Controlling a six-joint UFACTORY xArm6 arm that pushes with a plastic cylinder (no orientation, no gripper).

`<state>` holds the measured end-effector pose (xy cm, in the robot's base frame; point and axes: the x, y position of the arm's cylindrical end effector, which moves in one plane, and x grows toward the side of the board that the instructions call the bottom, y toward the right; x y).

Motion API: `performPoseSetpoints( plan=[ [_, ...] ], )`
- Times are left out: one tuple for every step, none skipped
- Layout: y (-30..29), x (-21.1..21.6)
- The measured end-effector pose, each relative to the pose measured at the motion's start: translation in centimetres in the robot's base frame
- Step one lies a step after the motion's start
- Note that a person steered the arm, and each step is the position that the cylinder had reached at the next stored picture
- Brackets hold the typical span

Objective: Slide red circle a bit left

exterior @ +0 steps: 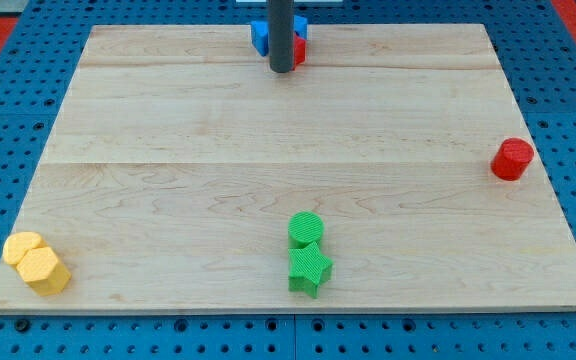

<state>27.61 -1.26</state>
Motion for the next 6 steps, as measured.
performPoseSetpoints(
  plan=[
    [0.7, 0.6],
    [2.9, 3.6],
    [5.0, 4.1],
    [10.2, 4.2],
    [19.0, 4.2],
    [28.9, 6.8]
  ],
)
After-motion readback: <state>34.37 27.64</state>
